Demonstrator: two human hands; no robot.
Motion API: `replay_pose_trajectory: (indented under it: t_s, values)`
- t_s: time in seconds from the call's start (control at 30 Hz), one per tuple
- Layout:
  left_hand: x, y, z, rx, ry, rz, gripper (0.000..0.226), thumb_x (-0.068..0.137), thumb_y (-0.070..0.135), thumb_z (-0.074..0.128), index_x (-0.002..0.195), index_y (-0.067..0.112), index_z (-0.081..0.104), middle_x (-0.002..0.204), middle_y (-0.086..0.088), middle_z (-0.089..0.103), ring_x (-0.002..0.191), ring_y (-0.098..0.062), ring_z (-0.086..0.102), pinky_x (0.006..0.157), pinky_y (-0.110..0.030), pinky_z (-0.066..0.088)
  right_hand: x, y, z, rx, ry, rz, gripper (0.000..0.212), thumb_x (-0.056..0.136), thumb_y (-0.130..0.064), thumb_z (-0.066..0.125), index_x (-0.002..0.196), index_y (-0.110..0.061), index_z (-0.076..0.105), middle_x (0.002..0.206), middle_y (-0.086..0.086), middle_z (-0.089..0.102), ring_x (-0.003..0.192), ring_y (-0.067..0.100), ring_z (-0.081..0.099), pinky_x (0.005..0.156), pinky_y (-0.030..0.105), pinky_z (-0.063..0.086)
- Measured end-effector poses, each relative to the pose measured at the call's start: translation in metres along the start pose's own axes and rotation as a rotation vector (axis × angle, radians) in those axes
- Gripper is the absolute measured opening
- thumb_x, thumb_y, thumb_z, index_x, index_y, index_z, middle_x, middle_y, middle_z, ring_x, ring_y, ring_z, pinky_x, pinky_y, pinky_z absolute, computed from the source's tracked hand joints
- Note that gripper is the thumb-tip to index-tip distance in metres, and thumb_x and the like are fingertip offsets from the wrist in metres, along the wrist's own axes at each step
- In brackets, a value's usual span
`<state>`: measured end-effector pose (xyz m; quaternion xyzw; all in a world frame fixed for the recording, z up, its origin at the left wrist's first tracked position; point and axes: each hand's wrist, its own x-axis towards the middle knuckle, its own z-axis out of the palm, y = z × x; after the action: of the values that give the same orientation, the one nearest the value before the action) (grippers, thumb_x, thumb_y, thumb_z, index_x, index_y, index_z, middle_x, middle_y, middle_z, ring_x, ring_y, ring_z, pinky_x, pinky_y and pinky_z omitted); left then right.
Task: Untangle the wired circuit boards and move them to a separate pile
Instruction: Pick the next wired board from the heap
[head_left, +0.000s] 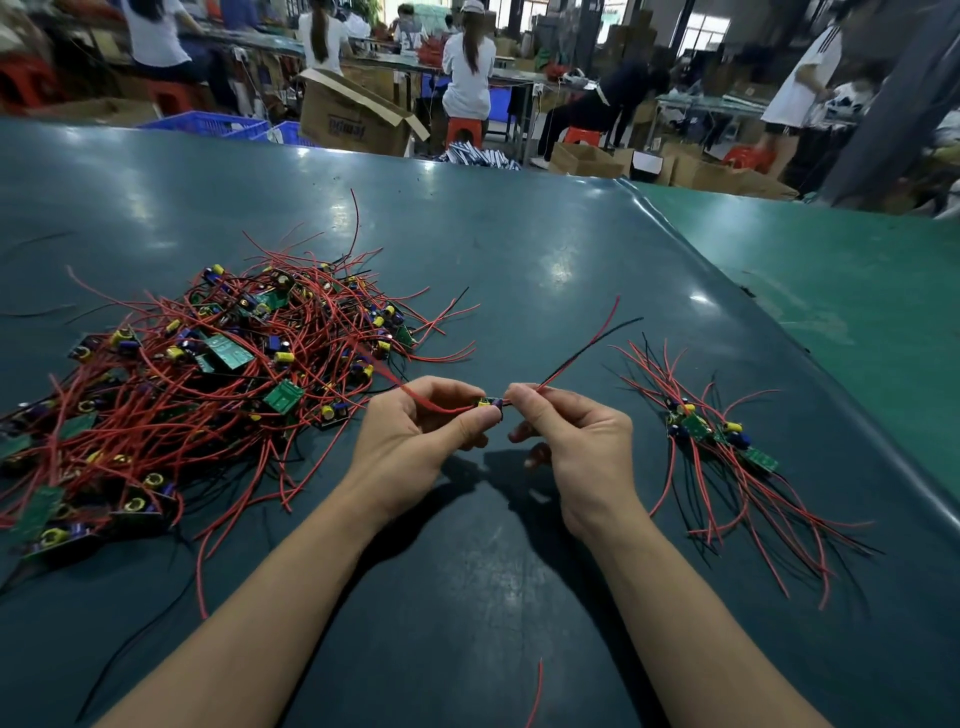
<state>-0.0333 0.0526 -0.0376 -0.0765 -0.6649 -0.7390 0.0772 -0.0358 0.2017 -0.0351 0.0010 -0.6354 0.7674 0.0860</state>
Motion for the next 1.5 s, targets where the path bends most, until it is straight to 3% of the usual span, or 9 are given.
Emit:
replay_pose_trajectory:
  t_s: [0.17, 0.33, 0.57, 0.77, 0.9, 1.1, 1.27, 1.5]
  values:
    - [0.002, 0.000, 0.001, -0.038, 0.052, -0.029, 0.015, 0.075, 0.002, 0.077, 0.087, 0.004, 0.068, 0.069, 0.001, 0.072, 0.056, -0.010, 0.064, 0.058, -0.017, 0.052, 0.002, 0.001, 0.004, 0.046, -0.002, 0.068, 0.010, 0.087, -0.014, 0.071, 0.079, -0.010, 0.075, 0.080, 0.003, 0.075, 0.051, 0.011, 0.060, 0.038, 0.019, 0.041]
    - [0.002, 0.002, 0.000, -0.092, 0.067, -0.070, 0.016, 0.072, 0.005, 0.078, 0.084, 0.005, 0.068, 0.067, -0.001, 0.071, 0.052, -0.012, 0.059, 0.055, -0.019, 0.051, 0.005, 0.001, 0.001, 0.112, 0.099, 0.133, 0.014, 0.080, -0.016, 0.078, 0.074, -0.009, 0.068, 0.067, 0.003, 0.069, 0.045, 0.010, 0.053, 0.036, 0.019, 0.037]
    - [0.005, 0.000, -0.005, -0.134, 0.084, -0.153, 0.032, 0.064, 0.020, 0.079, 0.089, 0.004, 0.066, 0.072, -0.007, 0.072, 0.051, -0.010, 0.060, 0.053, -0.018, 0.050, 0.000, 0.001, 0.003, 0.002, -0.030, 0.038, 0.017, 0.082, -0.012, 0.076, 0.073, -0.008, 0.062, 0.064, 0.003, 0.067, 0.044, 0.012, 0.053, 0.037, 0.021, 0.039]
    - [0.009, -0.002, -0.011, -0.256, 0.140, -0.181, 0.035, 0.058, 0.029, 0.080, 0.085, 0.010, 0.068, 0.075, -0.005, 0.074, 0.052, -0.009, 0.060, 0.053, -0.017, 0.050, 0.000, 0.001, 0.003, 0.009, 0.003, 0.027, 0.016, 0.086, -0.010, 0.072, 0.075, -0.011, 0.061, 0.065, 0.002, 0.067, 0.045, 0.014, 0.055, 0.037, 0.021, 0.040]
    - [0.007, -0.001, -0.010, -0.236, 0.056, -0.182, 0.043, 0.054, 0.031, 0.083, 0.088, 0.008, 0.069, 0.076, -0.008, 0.074, 0.053, -0.011, 0.060, 0.054, -0.018, 0.050, -0.001, 0.000, 0.003, -0.009, -0.106, 0.121, 0.006, 0.090, -0.014, 0.068, 0.085, -0.014, 0.070, 0.069, 0.002, 0.070, 0.048, 0.012, 0.058, 0.038, 0.021, 0.043]
    - [0.007, -0.002, -0.010, -0.171, 0.048, -0.166, 0.037, 0.061, 0.025, 0.080, 0.089, 0.004, 0.069, 0.071, -0.007, 0.072, 0.051, -0.011, 0.058, 0.054, -0.017, 0.049, -0.003, -0.001, 0.001, -0.036, -0.280, 0.075, 0.017, 0.091, -0.003, 0.064, 0.103, -0.012, 0.071, 0.081, 0.001, 0.072, 0.062, 0.012, 0.061, 0.042, 0.024, 0.047]
    - [0.006, -0.001, -0.007, -0.095, 0.013, -0.140, 0.037, 0.064, 0.019, 0.080, 0.091, -0.004, 0.067, 0.068, -0.007, 0.072, 0.049, -0.010, 0.057, 0.051, -0.018, 0.049, -0.002, 0.002, 0.003, -0.075, -0.146, 0.035, 0.009, 0.088, -0.013, 0.070, 0.088, -0.016, 0.078, 0.070, 0.001, 0.071, 0.054, 0.010, 0.060, 0.040, 0.022, 0.044]
    - [0.004, 0.001, -0.003, -0.083, 0.013, -0.145, 0.035, 0.062, 0.019, 0.081, 0.087, -0.001, 0.066, 0.068, -0.008, 0.072, 0.047, -0.010, 0.057, 0.051, -0.018, 0.047, 0.004, 0.004, 0.005, 0.029, 0.128, 0.023, 0.019, 0.084, -0.015, 0.075, 0.065, -0.015, 0.076, 0.060, 0.004, 0.066, 0.045, 0.010, 0.049, 0.038, 0.019, 0.035]
